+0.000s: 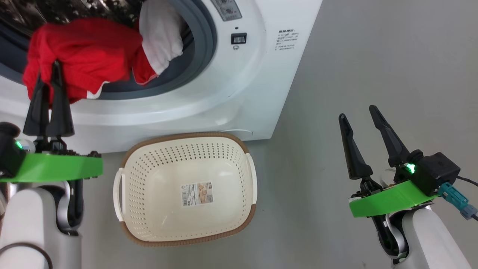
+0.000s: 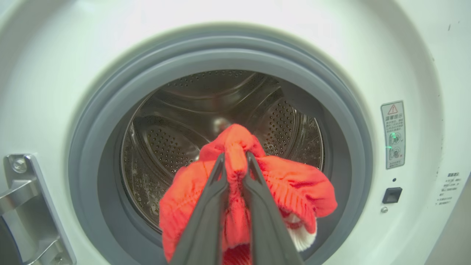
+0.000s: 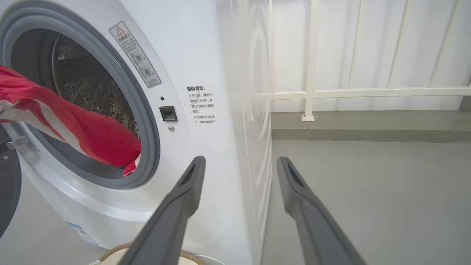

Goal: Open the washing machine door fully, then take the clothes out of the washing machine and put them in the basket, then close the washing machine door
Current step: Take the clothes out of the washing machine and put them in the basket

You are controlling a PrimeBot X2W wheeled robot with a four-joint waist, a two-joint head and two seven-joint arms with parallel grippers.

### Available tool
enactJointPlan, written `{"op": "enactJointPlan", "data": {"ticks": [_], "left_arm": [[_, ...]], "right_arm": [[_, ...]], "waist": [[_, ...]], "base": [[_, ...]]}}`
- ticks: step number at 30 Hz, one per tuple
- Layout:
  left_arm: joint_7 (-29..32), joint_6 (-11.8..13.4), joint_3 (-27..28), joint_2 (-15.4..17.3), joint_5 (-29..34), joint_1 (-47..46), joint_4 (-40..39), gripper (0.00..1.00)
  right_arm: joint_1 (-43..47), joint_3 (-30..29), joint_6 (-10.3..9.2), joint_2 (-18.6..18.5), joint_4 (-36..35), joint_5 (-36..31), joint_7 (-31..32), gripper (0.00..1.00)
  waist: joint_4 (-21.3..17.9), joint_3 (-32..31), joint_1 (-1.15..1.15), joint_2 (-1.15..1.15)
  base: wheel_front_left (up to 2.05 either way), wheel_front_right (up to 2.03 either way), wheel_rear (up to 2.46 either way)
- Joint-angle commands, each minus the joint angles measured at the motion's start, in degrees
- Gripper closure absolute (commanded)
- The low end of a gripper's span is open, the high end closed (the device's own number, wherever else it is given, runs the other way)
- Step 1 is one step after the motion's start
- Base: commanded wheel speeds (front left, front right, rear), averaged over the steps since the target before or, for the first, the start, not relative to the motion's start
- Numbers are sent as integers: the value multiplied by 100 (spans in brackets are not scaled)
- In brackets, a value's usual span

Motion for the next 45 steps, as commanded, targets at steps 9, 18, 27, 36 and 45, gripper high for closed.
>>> {"op": "enactJointPlan", "data": {"ticks": [9, 18, 27, 36, 45], "left_arm": [[-43, -48, 1, -85, 48, 598, -1031, 100], [28, 34, -225, -187, 6, 1041, -1216, 100], [11, 30, -491, -254, -150, 944, 176, 100], [-35, -60, -593, -285, -452, 457, 1809, 100], [-42, -122, -876, -290, -748, -397, 3571, 100]], "right_arm": [[186, 171, 36, 6, -76, 19, -36, 0], [244, 134, 36, 6, -119, 17, -36, 0], [107, 204, 36, 6, -149, 59, -36, 0], [-18, 256, 36, 6, -159, 99, -36, 0], [-199, 348, 36, 6, -177, 87, -36, 0]], "waist": [[0, -404, 0, 0], [49, -375, 0, 0], [31, -63, 0, 0], [-92, 263, 0, 0], [-156, 743, 0, 0]], "base": [[0, 0, 0], [0, 0, 0], [0, 0, 0], [0, 0, 0], [0, 0, 0]]}}
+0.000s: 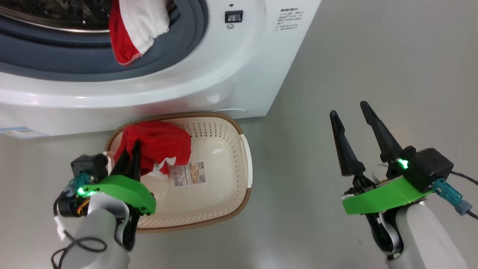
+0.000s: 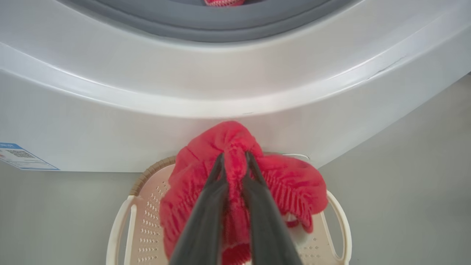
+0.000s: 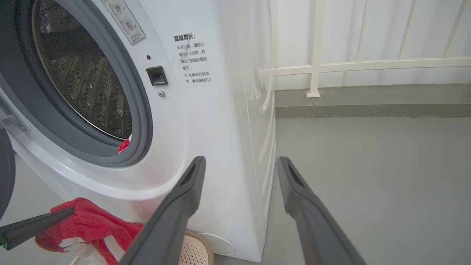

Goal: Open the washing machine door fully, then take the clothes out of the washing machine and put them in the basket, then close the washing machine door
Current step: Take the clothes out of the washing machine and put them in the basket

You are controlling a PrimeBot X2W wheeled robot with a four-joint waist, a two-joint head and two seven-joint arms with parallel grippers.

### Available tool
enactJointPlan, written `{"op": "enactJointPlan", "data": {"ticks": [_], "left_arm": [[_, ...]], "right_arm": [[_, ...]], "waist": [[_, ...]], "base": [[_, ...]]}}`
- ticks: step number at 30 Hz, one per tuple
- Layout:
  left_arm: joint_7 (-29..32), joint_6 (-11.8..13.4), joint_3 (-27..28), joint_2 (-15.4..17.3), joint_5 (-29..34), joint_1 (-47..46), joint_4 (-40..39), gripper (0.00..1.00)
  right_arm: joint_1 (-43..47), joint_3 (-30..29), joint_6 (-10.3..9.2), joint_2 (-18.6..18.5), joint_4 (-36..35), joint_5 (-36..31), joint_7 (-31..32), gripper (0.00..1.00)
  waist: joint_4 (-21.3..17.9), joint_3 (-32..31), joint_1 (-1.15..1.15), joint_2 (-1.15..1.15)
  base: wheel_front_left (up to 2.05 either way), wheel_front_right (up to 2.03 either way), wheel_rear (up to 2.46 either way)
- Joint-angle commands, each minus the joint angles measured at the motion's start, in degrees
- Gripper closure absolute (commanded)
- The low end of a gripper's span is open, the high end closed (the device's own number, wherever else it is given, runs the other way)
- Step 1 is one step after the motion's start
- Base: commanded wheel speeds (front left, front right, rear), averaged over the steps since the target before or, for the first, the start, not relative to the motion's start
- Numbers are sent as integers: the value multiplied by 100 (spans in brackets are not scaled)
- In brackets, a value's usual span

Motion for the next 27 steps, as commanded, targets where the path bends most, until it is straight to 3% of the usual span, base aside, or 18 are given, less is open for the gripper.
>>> {"op": "enactJointPlan", "data": {"ticks": [1, 10, 20, 21, 23, 24, 25, 27], "left_arm": [[-68, -32, 77, 124, -54, -169, 119, 100], [432, -37, -537, 227, -662, -918, 1441, 100], [886, -38, -893, 345, -1062, -1258, 2207, 100], [926, -38, -908, 337, -1116, -1259, 2233, 94], [918, -38, -965, 342, -1174, -1258, 2258, 58], [887, -38, -988, 356, -1198, -1251, 2270, 38], [852, -38, -1011, 370, -1222, -1238, 2282, 5], [772, -38, -1077, 401, -1242, -1202, 2302, 0]], "right_arm": [[-144, 171, 36, 6, -160, 24, -36, 0], [-365, 322, 36, 6, -193, 120, -36, 0], [-464, 387, 36, 6, -150, 216, -36, 0], [-471, 393, 36, 6, -141, 224, -36, 0], [-471, 398, 36, 6, -122, 232, -36, 0], [-467, 398, 36, 6, -110, 235, -36, 0], [-459, 397, 36, 6, -96, 236, -36, 0], [-433, 395, 36, 6, -59, 232, -36, 0]], "waist": [[-67, 216, 0, 0], [-274, 654, 0, 0], [-436, 800, 0, 0], [-444, 796, 0, 0], [-449, 775, 0, 0], [-447, 758, 0, 0], [-443, 735, 0, 0], [-430, 681, 0, 0]], "base": [[0, 0, 0], [0, 0, 0], [0, 0, 0], [0, 0, 0], [0, 0, 0], [0, 0, 0], [0, 0, 0], [0, 0, 0]]}}
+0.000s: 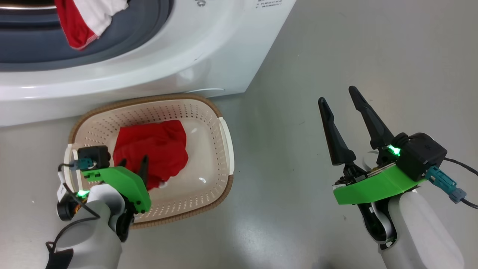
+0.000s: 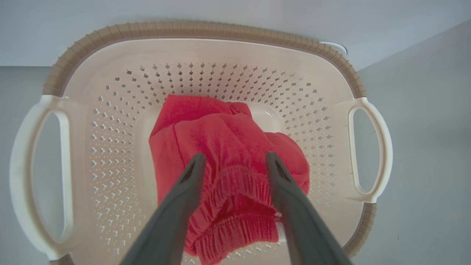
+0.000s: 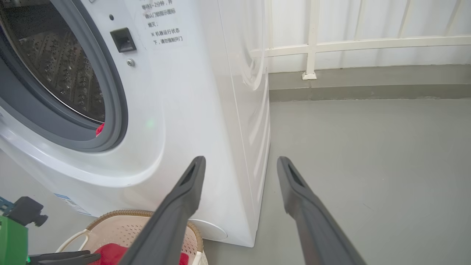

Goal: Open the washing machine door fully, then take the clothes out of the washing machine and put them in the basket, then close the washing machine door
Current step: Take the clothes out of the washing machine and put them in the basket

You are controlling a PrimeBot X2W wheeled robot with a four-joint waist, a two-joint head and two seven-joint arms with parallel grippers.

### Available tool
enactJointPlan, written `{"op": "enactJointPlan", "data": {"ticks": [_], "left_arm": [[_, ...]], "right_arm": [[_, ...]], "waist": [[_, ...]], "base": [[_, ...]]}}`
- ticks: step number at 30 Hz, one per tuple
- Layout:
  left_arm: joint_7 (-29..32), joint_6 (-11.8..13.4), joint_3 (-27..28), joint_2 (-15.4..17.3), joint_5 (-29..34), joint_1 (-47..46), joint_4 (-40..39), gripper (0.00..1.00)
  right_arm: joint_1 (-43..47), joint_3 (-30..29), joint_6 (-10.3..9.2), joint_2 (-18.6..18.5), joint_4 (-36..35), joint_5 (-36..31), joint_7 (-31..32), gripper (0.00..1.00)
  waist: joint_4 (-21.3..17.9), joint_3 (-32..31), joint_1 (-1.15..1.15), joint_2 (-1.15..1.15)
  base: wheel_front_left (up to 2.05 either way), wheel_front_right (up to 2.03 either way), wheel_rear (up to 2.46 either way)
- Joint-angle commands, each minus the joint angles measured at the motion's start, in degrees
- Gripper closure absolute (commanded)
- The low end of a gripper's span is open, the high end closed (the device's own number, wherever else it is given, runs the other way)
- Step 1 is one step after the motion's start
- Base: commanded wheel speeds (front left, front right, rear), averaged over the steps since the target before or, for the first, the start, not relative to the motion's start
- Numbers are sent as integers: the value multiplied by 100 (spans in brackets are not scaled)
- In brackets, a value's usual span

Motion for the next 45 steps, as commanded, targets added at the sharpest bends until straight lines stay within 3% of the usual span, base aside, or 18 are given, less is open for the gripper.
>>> {"op": "enactJointPlan", "data": {"ticks": [1, 14, 20, 28, 45], "left_arm": [[-79, -31, 77, 195, -38, 63, -35, 0], [-909, -32, -131, 253, -258, 486, -560, 0], [-919, 17, 290, 370, 61, 1011, -1758, 0], [-920, 79, 1123, 238, 791, 1922, -3430, 0], [-921, 0, 2136, 142, 1798, 3161, -5249, 0]], "right_arm": [[13, 102, 36, 7, -100, 98, -36, 0], [149, 24, 36, 7, 43, -50, -36, 0], [290, -35, 36, 7, 97, -99, -36, 0], [499, -344, 36, 7, 50, -184, -36, 0], [1070, -715, 36, 7, -83, -243, -36, 0]], "waist": [[15, -42, 0, 0], [296, -671, 0, 0], [441, -1023, 0, 0], [547, -1591, 0, 0], [511, -2530, 0, 0]], "base": [[0, 0, 0], [0, 0, 0], [0, 0, 0], [0, 0, 0], [0, 0, 0]]}}
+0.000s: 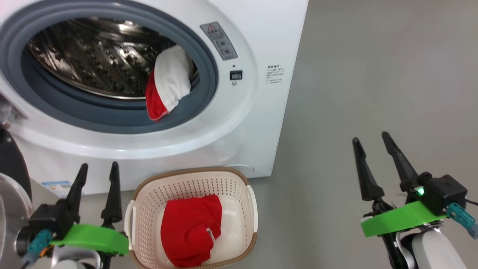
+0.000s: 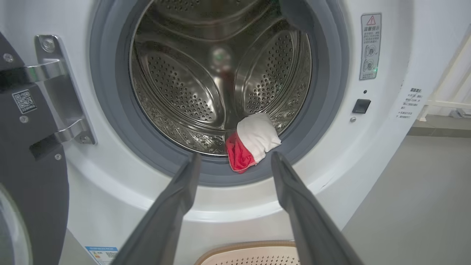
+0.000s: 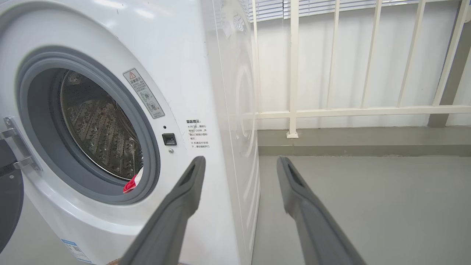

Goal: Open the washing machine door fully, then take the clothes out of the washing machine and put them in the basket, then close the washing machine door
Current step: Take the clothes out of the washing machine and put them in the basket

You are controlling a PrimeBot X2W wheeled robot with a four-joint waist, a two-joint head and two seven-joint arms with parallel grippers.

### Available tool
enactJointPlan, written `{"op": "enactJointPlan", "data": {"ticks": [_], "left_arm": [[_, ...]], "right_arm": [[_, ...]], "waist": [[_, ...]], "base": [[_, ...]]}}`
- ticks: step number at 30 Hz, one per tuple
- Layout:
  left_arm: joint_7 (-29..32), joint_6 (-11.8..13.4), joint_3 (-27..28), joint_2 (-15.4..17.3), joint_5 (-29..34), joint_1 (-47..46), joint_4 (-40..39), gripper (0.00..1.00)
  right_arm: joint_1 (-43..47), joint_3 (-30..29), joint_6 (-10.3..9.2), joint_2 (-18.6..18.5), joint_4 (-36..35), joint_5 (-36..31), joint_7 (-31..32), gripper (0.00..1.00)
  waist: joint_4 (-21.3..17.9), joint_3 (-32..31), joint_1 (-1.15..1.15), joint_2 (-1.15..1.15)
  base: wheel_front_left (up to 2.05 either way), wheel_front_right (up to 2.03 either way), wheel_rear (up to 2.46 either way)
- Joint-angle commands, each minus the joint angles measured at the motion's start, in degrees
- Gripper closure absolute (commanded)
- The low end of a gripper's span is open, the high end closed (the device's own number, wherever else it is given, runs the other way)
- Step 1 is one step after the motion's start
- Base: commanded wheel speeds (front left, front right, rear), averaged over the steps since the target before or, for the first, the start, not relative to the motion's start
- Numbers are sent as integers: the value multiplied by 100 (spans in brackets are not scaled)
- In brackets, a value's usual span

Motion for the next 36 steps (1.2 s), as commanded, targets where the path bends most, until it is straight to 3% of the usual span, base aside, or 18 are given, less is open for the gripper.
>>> {"op": "enactJointPlan", "data": {"ticks": [1, 15, 36], "left_arm": [[-68, -11, 238, 114, 101, 76, -245, 0], [-69, -39, 255, 26, 187, 927, -1225, 0], [-69, -40, 205, 92, 232, 1209, -1233, 0]], "right_arm": [[13, 53, 36, -6, -182, -36, -36, 0], [474, -230, 36, -6, -337, -172, -36, 0], [657, -187, 36, -6, -440, -193, -36, 0]], "waist": [[-23, -196, 0, 0], [-57, -799, 0, 0], [-259, -922, 0, 0]], "base": [[0, 0, 0], [0, 0, 0], [0, 0, 0]]}}
